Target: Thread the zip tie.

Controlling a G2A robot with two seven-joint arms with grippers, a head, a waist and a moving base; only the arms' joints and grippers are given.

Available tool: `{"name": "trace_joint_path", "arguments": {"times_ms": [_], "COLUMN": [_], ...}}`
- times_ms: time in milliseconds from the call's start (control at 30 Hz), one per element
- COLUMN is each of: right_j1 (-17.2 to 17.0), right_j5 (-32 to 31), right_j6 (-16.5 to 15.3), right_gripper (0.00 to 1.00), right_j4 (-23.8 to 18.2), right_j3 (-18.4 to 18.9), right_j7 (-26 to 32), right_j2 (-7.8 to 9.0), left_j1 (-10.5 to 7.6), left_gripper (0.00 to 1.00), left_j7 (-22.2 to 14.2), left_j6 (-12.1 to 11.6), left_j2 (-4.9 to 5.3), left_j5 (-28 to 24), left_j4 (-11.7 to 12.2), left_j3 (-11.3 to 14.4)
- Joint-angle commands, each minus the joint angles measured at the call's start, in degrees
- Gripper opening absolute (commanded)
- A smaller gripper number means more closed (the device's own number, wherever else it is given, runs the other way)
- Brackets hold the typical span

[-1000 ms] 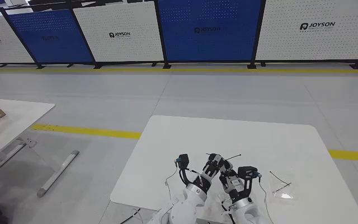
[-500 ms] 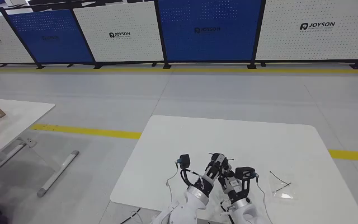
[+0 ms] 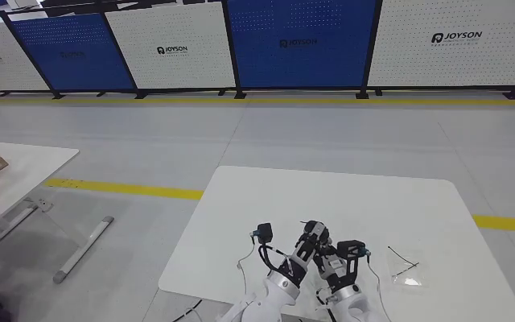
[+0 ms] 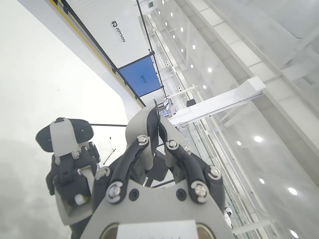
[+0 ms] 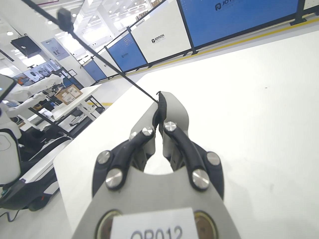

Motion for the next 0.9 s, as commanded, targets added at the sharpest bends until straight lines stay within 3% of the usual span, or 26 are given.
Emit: {"name": "trace_joint_path", "arguments": {"times_ms": [0, 233, 433, 667, 867], "right_j1": [-0.3, -3.4, -7.8, -12.6, -16.7], "right_j5": [0.9, 4.1, 8.4, 15.1, 20.0], "right_j6": [0.0, -2.5, -5.8, -9.5, -11.6], "right_gripper": [1.0, 1.0, 1.0, 1.0, 1.0], "right_j4": [-0.5, -3.1, -8.1, -12.4, -15.4], "right_j3": [0.3, 4.2, 8.9, 16.2, 23.6], "right_j7": [-0.4, -3.1, -5.9, -10.4, -12.6], "right_j2": [0.02, 0.72, 1.52, 2.34, 3.03], "left_j1": [-0.24, -1.58, -1.56, -0.86, -1.05], "left_gripper": [0.0, 0.0, 0.0, 0.0, 0.0], "left_j7": [0.6, 2.0, 2.8, 3.5, 3.5], "left_j6": [0.5, 2.1, 2.1, 1.4, 0.0], "left_j2": [-0.06, -0.36, -0.34, -0.25, -0.4], "left_j5": [0.1, -1.8, -3.6, -5.6, -7.4], "left_j4": [0.4, 3.0, 4.6, 6.4, 8.6], "left_j3": [-0.1, -1.0, -2.8, -4.9, -5.2]}}
